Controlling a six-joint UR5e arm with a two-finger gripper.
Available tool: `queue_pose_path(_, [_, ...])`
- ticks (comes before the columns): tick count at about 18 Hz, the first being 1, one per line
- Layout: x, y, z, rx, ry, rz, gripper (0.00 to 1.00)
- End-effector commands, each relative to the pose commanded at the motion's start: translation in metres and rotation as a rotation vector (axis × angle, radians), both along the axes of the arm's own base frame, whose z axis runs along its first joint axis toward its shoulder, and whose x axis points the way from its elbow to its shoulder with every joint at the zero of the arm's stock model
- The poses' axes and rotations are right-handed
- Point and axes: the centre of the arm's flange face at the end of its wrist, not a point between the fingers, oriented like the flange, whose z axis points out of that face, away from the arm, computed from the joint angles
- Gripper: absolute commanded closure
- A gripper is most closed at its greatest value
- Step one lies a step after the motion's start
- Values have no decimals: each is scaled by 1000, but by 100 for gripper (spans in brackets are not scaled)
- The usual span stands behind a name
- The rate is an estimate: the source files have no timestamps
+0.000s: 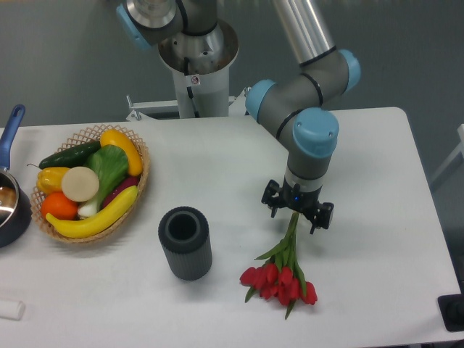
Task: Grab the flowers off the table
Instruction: 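Close the gripper around the tulip stems, then lift the red tulips up off the table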
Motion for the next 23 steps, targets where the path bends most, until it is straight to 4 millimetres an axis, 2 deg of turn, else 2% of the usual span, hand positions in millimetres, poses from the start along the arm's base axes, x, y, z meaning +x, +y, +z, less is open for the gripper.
queue_pose_path(2, [0, 2, -5, -3, -5, -5, 0])
queue_pose_path(4, [-3, 3, 0, 3, 2, -3, 12])
queue_pose_path(13, [-7, 2, 4, 9, 9, 3, 87])
queue_pose_path(18, [-17, 3, 18, 26, 36, 9, 90])
queue_pose_path(19, [-21, 3, 26, 34, 49, 12, 91])
queue_pose_path(21, [-26, 9, 45, 57, 80, 8, 100])
queue_pose_path(23, [-32, 14, 60, 84, 102, 4, 100])
